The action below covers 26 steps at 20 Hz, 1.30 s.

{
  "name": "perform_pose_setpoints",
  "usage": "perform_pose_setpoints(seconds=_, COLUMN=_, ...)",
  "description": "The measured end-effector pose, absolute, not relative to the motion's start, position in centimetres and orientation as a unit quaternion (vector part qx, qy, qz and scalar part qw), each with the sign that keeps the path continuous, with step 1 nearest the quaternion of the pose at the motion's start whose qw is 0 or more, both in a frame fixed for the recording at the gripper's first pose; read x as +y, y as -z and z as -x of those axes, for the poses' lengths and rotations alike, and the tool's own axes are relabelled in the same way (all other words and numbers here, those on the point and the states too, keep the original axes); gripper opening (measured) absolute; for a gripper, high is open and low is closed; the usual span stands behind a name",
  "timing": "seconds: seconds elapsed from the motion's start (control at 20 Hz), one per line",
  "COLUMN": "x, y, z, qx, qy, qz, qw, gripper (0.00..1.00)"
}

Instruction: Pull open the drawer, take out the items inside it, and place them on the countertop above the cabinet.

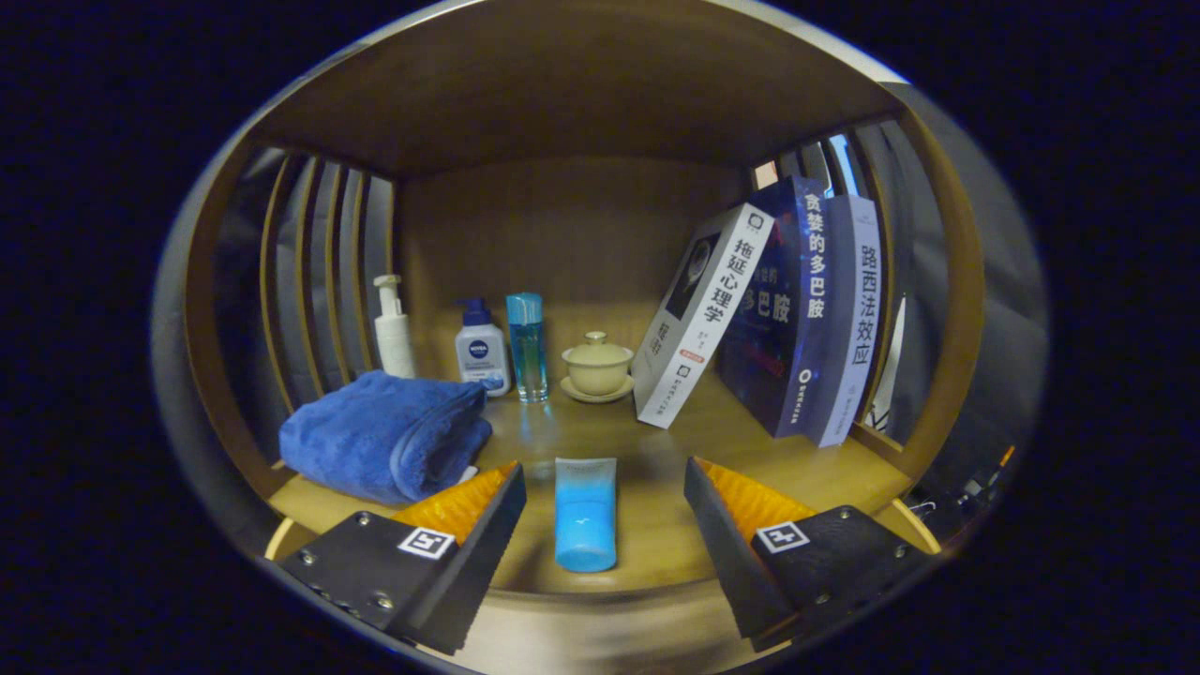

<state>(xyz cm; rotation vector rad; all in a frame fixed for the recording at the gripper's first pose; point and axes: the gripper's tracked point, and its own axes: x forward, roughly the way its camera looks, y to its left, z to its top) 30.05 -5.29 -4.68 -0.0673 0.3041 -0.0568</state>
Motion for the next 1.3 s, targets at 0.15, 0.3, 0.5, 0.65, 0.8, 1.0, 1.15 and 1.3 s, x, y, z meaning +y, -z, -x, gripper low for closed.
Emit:
perform_pose_setpoints(seconds=0.15, x=-5.9, y=2.4, z=-26.7, qx=0.145, qy=0.012, qz=0.037, qw=0.989, gripper=1.0)
perform_pose_setpoints(seconds=0.3, x=-7.0, y=-1.0, z=-22.6, qx=0.109, qy=0.011, qz=0.036, qw=0.993, gripper=1.0)
perform_pose_setpoints(seconds=0.5, x=-9.5, y=-4.8, z=-16.9, qx=0.063, qy=0.022, qz=0.006, qw=0.998, gripper=1.0)
perform_pose_setpoints(seconds=0.65, x=-10.8, y=-5.8, z=-12.2, qx=0.055, qy=0.032, qz=-0.006, qw=0.998, gripper=1.0)
perform_pose_setpoints(seconds=0.8, x=-11.5, y=-5.2, z=-8.5, qx=0.052, qy=0.037, qz=-0.02, qw=0.998, gripper=1.0)
perform_pose_setpoints(seconds=1.0, x=-11.2, y=-1.8, z=-4.1, qx=0.068, qy=0.028, qz=0.0, qw=0.997, gripper=1.0)
perform_pose_setpoints(seconds=1.15, x=-11.2, y=1.1, z=-1.0, qx=0.072, qy=0.036, qz=0.004, qw=0.997, gripper=1.0)
perform_pose_setpoints(seconds=1.3, x=-10.4, y=3.6, z=0.8, qx=0.082, qy=0.027, qz=-0.013, qw=0.996, gripper=1.0)
